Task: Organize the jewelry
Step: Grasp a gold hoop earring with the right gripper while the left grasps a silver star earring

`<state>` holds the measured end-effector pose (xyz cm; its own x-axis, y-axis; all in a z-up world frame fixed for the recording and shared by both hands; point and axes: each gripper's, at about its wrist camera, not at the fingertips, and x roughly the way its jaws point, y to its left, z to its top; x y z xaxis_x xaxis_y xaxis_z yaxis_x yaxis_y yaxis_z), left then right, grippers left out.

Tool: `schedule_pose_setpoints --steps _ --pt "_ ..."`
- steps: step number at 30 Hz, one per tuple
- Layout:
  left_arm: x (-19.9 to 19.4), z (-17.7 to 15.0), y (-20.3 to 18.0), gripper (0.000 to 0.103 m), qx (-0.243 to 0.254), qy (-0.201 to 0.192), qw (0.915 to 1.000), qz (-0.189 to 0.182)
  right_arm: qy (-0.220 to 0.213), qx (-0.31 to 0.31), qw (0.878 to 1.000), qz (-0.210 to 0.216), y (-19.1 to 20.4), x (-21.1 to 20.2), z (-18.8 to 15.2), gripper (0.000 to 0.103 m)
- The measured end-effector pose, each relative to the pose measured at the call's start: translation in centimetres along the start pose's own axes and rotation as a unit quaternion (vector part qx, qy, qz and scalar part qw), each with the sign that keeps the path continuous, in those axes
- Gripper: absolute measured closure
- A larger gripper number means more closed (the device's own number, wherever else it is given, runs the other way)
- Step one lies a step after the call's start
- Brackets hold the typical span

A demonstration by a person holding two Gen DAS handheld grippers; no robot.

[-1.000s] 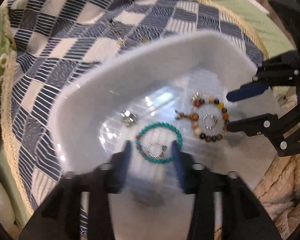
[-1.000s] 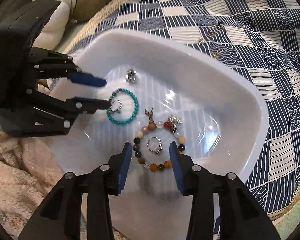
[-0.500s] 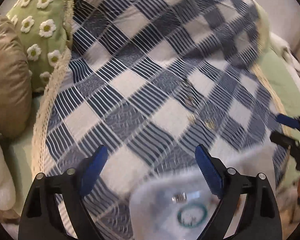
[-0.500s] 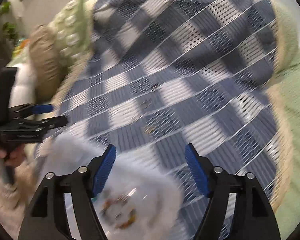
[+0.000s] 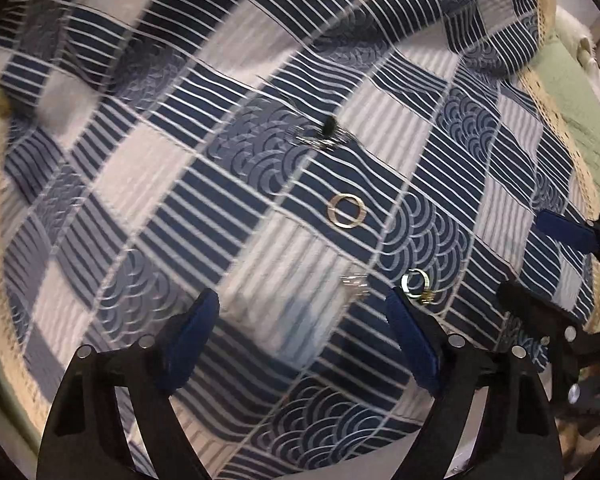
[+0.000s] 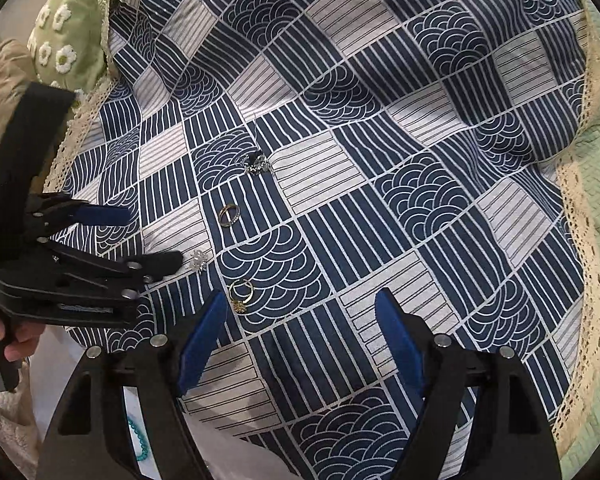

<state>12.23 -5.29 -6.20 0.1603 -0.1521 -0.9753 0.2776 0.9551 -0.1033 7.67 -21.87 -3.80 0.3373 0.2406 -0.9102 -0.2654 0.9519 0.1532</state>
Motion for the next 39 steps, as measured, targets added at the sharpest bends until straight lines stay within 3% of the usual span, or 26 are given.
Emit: schedule_pose_setpoints --steps 4,8,10,14,15,25,30,35,39 --pt "1.1 0.7 -0.7 0.028 0.015 0.014 0.9997 -0.011 0.009 0.013 1.0 0.016 -0.5 0.0 -0.1 0.028" --pt "2.8 0.9 -1.3 0.043 0.03 0.046 0.9983 0.019 0.009 0.018 1.0 0.013 -0.9 0.0 0.0 0.028" --pt "3.1 0.8 -1.8 0.045 0.045 0.043 0.9974 0.037 0.01 0.022 1.0 0.014 -1.1 0.1 0.0 0.028" --pt "2.9 0.7 -2.3 0.08 0.05 0.034 0.9973 0.042 0.017 0.021 0.999 0.017 -1.0 0.7 -0.2 0.028" --pt "2.9 0.7 -2.2 0.085 0.047 0.033 0.9975 0.042 0.019 0.021 0.999 0.017 -1.0 0.9 -0.2 0.028" --pt "-0.5 -0.2 2.3 0.085 0.003 -0.004 0.9996 0.029 0.063 0.025 0.997 0.046 0.7 3.0 1.2 0.028" --pt "-2.3 -1.6 5.1 0.085 -0.019 -0.018 0.9994 0.023 0.093 -0.005 0.994 0.058 3.4 4.3 1.8 0.044" --pt "-3.5 -2.5 5.4 0.085 -0.017 -0.026 0.9993 0.022 0.126 -0.038 0.991 0.029 5.8 6.5 1.3 0.067" --pt "-4.8 -2.5 5.2 0.085 -0.01 -0.031 0.9993 0.021 0.127 -0.039 0.991 0.012 5.8 7.1 1.4 0.074"
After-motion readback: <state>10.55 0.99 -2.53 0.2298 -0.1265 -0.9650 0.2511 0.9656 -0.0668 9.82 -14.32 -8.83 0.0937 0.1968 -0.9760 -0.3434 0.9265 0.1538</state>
